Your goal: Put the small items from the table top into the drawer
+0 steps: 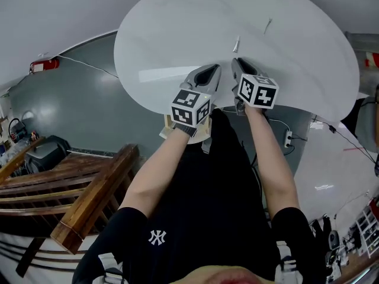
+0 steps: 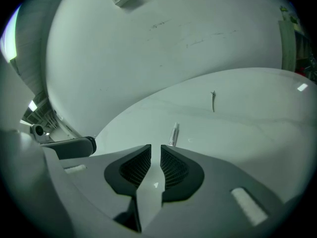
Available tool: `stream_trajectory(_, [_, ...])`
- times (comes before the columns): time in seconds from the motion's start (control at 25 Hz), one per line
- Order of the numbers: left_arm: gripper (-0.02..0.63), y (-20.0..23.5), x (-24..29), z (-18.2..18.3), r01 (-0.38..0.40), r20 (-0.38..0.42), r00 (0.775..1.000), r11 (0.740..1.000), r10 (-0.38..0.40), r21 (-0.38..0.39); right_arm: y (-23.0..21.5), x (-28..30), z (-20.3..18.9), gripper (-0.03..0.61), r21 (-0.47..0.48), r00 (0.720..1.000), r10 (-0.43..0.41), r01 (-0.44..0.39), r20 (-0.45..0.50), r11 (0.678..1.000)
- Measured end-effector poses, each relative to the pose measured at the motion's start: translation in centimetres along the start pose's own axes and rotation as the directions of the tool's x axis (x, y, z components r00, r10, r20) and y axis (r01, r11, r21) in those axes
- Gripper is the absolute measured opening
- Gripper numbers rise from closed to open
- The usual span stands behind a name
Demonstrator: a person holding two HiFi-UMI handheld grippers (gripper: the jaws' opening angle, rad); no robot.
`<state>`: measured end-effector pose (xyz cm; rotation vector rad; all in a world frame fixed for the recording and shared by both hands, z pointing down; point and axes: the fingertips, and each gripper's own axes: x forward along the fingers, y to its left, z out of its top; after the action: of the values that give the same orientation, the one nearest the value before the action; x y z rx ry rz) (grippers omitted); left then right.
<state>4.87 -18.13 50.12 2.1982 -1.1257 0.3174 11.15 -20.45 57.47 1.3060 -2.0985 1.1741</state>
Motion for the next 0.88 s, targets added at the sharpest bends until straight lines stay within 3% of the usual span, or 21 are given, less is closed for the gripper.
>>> stream_trajectory(0.56, [0.001,1.6,3.2,0.9,-0.044,-0.012,0.999,0.999,0.044,-0.025,-4.0,4.3,1.6,0.153,-0.038,0.993,-0.077,0.074,-0.085,0.997])
stream_trajectory(0.88, [0.001,2.2,3.1,1.2,-0.067,-0.012,0.998,0.997,0.067,-0.03,-3.8,5.8,1.8,0.163,-0.15,0.983,-0.133,0.114,-0.123,0.982])
